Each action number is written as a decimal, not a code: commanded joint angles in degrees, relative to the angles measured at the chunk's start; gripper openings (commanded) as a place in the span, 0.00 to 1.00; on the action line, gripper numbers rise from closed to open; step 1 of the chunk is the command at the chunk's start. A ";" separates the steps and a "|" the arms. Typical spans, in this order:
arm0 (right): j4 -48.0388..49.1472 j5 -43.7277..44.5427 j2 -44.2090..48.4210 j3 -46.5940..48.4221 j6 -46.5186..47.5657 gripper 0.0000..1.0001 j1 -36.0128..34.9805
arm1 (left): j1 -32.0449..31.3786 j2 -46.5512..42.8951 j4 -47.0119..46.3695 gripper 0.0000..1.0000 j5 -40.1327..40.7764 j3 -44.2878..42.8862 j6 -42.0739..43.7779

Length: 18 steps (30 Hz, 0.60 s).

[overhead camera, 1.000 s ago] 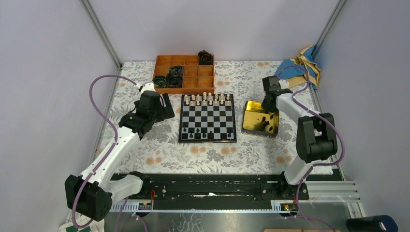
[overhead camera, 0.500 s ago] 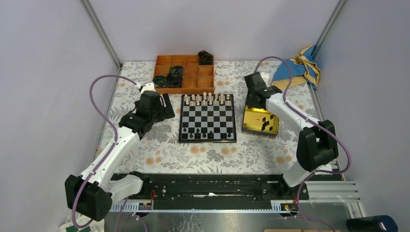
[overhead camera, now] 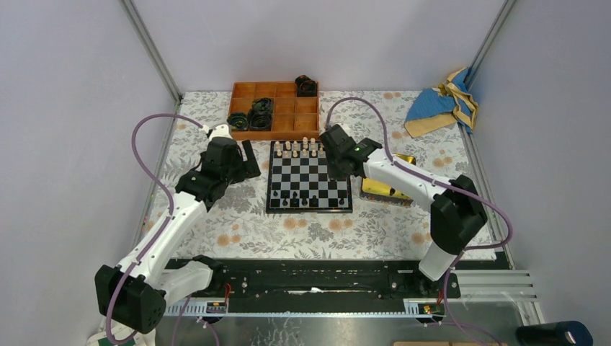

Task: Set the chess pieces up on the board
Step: Place the chess piece on the chessboard.

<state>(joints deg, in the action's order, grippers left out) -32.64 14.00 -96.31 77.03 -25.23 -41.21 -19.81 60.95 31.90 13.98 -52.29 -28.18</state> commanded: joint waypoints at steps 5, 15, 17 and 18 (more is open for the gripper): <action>-0.65 -2.32 -3.50 2.07 2.29 0.00 -5.47 | 0.39 -2.10 -2.28 0.99 -0.34 0.70 -0.58; -0.10 -1.64 -5.93 0.67 2.14 0.00 -7.63 | 0.39 -2.80 -1.86 0.99 -0.49 0.96 -0.64; -0.02 -1.68 -6.12 0.20 2.04 0.00 -7.73 | 0.39 -2.85 -1.80 0.99 -0.49 0.94 -0.64; 0.09 -1.69 -6.29 -0.05 2.11 0.00 -7.78 | 0.39 -2.86 -1.73 0.99 -0.46 0.96 -0.64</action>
<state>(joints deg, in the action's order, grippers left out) -32.75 12.36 -102.19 77.01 -23.77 -48.36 -19.81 59.24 31.94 13.91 -51.81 -28.21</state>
